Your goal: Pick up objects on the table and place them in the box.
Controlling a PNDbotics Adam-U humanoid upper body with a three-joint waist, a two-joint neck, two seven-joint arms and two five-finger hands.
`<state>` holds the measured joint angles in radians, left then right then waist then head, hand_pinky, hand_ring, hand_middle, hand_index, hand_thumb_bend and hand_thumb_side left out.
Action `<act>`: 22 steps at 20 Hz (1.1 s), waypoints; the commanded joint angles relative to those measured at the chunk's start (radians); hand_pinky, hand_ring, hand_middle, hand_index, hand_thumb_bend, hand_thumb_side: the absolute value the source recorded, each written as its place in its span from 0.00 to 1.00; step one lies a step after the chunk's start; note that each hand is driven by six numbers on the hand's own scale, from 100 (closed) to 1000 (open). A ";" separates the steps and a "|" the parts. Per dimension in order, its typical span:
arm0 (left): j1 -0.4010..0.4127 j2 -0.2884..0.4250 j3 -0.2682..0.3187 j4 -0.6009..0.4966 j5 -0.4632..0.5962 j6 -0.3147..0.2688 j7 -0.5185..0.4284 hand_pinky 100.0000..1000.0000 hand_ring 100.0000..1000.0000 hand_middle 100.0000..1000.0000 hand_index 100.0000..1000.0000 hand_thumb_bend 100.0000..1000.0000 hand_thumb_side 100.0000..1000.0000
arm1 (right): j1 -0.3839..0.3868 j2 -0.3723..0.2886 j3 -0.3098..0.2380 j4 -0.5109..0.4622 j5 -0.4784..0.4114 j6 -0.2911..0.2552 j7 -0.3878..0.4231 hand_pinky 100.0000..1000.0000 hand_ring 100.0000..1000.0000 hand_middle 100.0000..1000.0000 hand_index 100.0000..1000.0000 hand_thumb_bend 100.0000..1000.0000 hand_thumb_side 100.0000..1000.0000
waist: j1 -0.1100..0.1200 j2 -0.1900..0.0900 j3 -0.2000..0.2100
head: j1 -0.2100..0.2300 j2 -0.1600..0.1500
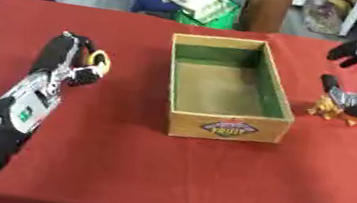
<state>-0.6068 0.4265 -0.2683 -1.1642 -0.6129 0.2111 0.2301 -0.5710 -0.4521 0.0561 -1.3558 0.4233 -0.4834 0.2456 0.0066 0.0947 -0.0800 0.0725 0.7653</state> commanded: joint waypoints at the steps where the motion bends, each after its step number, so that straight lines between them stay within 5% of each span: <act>1: -0.036 0.049 0.008 -0.075 0.011 -0.002 -0.004 0.47 0.30 0.16 0.37 0.00 0.13 | -0.014 -0.014 -0.004 -0.009 0.000 0.000 0.000 0.61 0.73 0.66 0.69 0.11 0.33 | 0.001 -0.018 -0.003 | 0.000 0.005; 11: -0.189 0.069 -0.069 -0.205 0.059 -0.043 -0.134 0.49 0.32 0.19 0.38 0.00 0.11 | -0.017 0.006 0.017 -0.005 0.004 -0.013 0.023 0.61 0.73 0.66 0.69 0.10 0.34 | 0.001 -0.016 -0.026 | 0.013 0.005; 22: -0.315 -0.068 -0.191 -0.051 -0.070 -0.205 -0.313 0.57 0.40 0.28 0.46 0.00 0.12 | -0.039 0.068 0.086 0.012 0.024 -0.067 0.087 0.61 0.73 0.66 0.69 0.10 0.37 | -0.004 -0.009 -0.064 | 0.041 0.005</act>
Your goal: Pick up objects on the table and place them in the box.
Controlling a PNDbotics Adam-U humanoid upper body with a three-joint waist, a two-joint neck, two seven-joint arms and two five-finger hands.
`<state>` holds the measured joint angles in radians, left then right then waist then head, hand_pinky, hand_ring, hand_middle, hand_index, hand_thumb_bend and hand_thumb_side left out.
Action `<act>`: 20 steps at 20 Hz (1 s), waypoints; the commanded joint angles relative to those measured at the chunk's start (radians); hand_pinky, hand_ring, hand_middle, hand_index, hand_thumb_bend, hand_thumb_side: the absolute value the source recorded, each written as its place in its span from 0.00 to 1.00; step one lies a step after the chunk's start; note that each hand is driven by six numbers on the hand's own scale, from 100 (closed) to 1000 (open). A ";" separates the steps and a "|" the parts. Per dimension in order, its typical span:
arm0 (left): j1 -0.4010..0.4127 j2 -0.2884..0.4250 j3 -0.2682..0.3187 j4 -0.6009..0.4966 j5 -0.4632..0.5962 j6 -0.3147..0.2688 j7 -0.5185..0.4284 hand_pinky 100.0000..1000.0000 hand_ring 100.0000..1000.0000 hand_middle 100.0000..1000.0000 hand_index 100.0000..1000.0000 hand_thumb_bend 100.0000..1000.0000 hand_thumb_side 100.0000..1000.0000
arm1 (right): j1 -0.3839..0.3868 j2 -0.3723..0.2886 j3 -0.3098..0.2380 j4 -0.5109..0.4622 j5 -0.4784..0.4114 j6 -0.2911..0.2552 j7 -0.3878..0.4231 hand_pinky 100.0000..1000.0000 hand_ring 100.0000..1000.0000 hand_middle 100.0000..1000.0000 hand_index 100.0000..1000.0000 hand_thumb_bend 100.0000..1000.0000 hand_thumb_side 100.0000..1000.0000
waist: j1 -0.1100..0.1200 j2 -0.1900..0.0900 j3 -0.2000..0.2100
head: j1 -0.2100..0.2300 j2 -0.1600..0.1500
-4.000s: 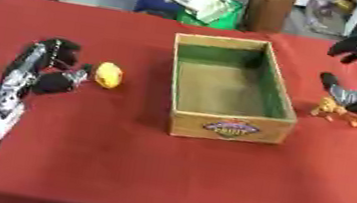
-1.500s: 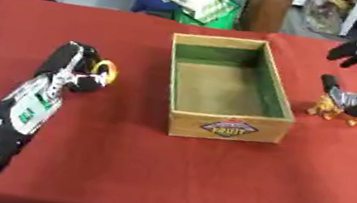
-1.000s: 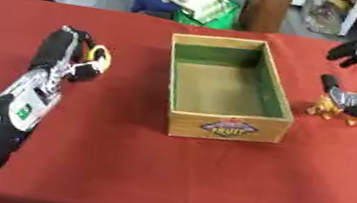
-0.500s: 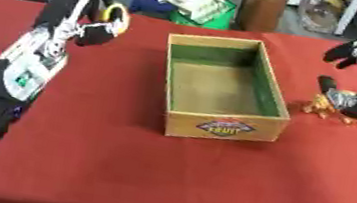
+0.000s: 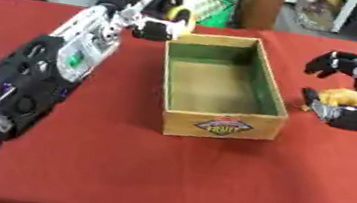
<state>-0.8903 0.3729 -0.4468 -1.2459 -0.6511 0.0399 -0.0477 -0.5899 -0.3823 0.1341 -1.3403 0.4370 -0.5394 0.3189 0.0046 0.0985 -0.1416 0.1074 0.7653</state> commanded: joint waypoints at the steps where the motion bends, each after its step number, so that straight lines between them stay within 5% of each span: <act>1: -0.031 -0.026 -0.018 0.054 -0.040 -0.050 -0.052 0.57 0.40 0.28 0.47 0.00 0.12 | -0.020 0.003 0.011 -0.002 0.012 -0.014 0.018 0.61 0.73 0.66 0.69 0.09 0.37 | -0.002 -0.013 -0.005 | 0.006 0.005; 4: -0.027 -0.056 -0.019 0.112 -0.044 -0.105 -0.106 0.60 0.45 0.35 0.53 0.02 0.13 | -0.020 0.013 0.016 0.003 0.014 -0.020 0.028 0.61 0.73 0.66 0.69 0.09 0.37 | -0.002 -0.013 -0.008 | 0.005 0.005; 8: -0.018 -0.067 -0.005 0.142 -0.015 -0.173 -0.177 0.68 0.63 0.57 0.72 0.56 0.26 | -0.018 0.013 0.013 0.005 0.015 -0.021 0.030 0.61 0.73 0.66 0.69 0.09 0.37 | -0.002 -0.014 -0.005 | -0.002 0.005; 9: -0.016 -0.066 0.007 0.135 -0.002 -0.182 -0.194 0.70 0.66 0.61 0.75 0.59 0.27 | -0.017 0.010 0.012 0.005 0.015 -0.020 0.028 0.61 0.73 0.66 0.69 0.09 0.37 | -0.002 -0.014 -0.004 | -0.004 0.005; 13: -0.003 -0.049 0.061 0.053 0.076 -0.167 -0.233 0.72 0.72 0.67 0.78 0.58 0.26 | -0.014 -0.008 0.002 0.005 0.021 -0.021 0.018 0.62 0.73 0.67 0.70 0.10 0.38 | -0.003 -0.013 0.003 | -0.011 0.005; 20: 0.116 0.069 0.124 -0.194 0.348 -0.014 -0.115 0.70 0.65 0.56 0.75 0.45 0.18 | -0.012 -0.101 -0.022 0.020 0.051 -0.032 -0.038 0.64 0.74 0.70 0.72 0.16 0.44 | -0.005 -0.011 0.018 | -0.038 0.005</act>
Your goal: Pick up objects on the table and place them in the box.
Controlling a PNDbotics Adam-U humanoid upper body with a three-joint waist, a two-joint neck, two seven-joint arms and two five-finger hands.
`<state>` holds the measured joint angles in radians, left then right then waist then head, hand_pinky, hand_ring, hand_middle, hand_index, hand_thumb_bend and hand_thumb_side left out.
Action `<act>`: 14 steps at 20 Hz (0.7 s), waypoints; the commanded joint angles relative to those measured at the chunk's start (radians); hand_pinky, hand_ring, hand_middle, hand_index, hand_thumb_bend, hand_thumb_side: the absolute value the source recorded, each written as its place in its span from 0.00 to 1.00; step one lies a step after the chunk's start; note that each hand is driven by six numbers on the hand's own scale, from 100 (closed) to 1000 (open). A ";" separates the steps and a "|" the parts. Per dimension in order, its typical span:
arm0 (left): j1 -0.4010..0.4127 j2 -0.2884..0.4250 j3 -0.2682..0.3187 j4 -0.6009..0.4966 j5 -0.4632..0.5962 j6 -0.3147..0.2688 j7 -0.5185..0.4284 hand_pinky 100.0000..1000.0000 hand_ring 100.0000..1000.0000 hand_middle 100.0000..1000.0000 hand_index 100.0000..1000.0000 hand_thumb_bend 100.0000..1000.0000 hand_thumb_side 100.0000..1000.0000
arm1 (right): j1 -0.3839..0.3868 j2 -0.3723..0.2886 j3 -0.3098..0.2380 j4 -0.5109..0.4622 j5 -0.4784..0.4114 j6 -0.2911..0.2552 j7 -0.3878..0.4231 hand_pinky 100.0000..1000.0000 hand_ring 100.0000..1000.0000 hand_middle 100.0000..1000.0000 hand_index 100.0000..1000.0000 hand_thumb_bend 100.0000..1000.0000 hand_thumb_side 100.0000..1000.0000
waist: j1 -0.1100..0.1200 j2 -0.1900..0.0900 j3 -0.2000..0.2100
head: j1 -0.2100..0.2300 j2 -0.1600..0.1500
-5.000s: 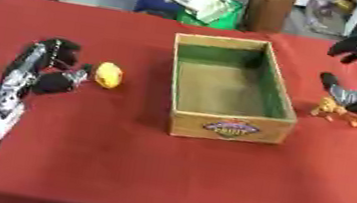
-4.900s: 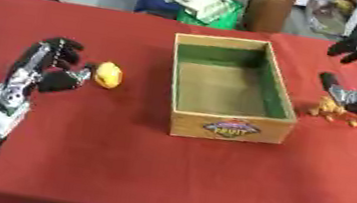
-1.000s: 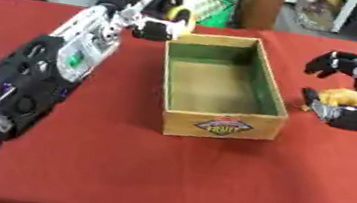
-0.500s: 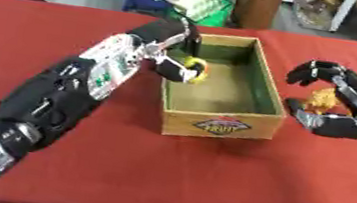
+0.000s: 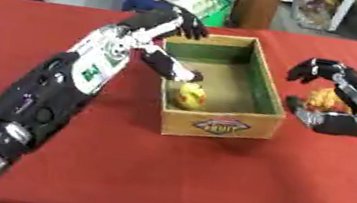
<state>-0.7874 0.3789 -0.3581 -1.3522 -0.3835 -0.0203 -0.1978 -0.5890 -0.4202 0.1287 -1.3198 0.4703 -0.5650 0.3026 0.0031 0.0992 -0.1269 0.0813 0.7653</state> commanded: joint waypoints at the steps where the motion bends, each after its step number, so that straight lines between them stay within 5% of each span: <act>1: 0.039 0.082 0.048 -0.118 0.112 0.065 0.050 0.69 0.64 0.55 0.74 0.43 0.17 | -0.011 -0.081 -0.018 0.007 0.028 -0.013 -0.029 0.65 0.75 0.72 0.74 0.18 0.46 | -0.003 -0.012 0.007 | -0.015 0.005; 4: 0.122 0.130 0.088 -0.193 0.186 0.114 0.099 0.69 0.63 0.54 0.73 0.41 0.16 | -0.003 -0.142 -0.019 0.039 0.074 -0.048 -0.034 0.68 0.79 0.77 0.78 0.19 0.51 | -0.003 -0.011 0.018 | -0.028 0.005; 9: 0.255 0.185 0.134 -0.284 0.226 0.146 0.118 0.69 0.63 0.53 0.73 0.38 0.17 | 0.000 -0.223 -0.024 0.125 0.175 -0.114 -0.036 0.77 0.87 0.84 0.85 0.34 0.66 | -0.005 -0.010 0.029 | -0.037 0.005; 14: 0.359 0.206 0.176 -0.350 0.236 0.158 0.138 0.69 0.62 0.53 0.73 0.37 0.16 | -0.015 -0.255 -0.045 0.247 0.284 -0.137 -0.086 0.77 0.87 0.85 0.87 0.36 0.70 | -0.006 -0.012 0.037 | -0.038 0.005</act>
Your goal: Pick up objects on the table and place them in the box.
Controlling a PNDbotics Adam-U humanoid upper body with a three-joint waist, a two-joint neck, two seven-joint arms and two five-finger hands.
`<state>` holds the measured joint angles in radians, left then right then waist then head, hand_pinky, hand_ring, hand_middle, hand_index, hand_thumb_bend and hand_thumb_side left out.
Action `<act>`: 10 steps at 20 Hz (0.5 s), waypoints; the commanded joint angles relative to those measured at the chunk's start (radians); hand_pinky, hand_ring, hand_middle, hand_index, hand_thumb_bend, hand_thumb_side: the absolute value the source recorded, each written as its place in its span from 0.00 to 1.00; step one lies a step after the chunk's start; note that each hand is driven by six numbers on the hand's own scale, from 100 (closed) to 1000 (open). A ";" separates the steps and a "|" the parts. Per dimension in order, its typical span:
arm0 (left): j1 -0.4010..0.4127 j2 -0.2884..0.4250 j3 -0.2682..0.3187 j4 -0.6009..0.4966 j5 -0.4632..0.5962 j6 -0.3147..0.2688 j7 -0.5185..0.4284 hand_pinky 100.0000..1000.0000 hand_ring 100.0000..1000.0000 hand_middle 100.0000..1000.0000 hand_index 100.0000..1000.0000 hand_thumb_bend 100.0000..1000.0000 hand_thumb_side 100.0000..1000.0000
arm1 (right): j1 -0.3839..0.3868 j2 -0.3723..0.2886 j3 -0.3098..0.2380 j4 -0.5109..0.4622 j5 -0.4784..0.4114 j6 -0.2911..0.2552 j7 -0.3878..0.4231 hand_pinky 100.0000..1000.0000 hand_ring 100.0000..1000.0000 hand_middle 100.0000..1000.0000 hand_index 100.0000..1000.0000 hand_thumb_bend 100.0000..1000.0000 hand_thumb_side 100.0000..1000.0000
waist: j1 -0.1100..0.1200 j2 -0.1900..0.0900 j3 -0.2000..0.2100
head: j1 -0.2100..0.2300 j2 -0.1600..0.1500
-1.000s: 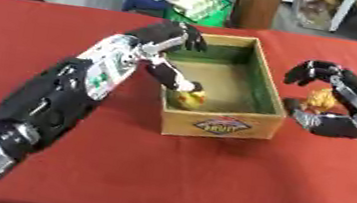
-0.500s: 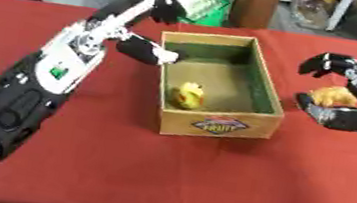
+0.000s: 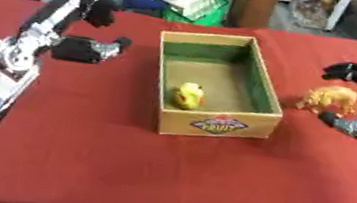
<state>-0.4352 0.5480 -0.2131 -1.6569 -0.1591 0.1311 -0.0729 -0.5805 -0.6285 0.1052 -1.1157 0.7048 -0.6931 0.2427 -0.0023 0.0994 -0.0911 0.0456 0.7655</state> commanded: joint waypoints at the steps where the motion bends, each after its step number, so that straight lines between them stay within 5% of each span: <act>1: 0.020 0.038 0.038 -0.057 0.016 0.007 0.018 0.69 0.62 0.53 0.73 0.36 0.16 | -0.026 -0.046 -0.025 0.063 0.069 -0.011 -0.039 0.77 0.87 0.84 0.87 0.35 0.69 | 0.000 -0.012 0.002 | -0.003 0.005; 10: 0.104 0.007 0.079 -0.115 0.052 0.013 0.048 0.69 0.62 0.52 0.73 0.35 0.15 | -0.055 -0.006 -0.056 0.219 0.196 0.006 -0.145 0.74 0.83 0.81 0.85 0.32 0.66 | 0.008 -0.012 0.018 | -0.007 0.005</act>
<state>-0.3231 0.5471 -0.1513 -1.7516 -0.1137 0.1447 -0.0302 -0.6136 -0.6163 0.0616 -0.9038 0.8832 -0.6890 0.1136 0.0067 0.0990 -0.0729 0.0416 0.7655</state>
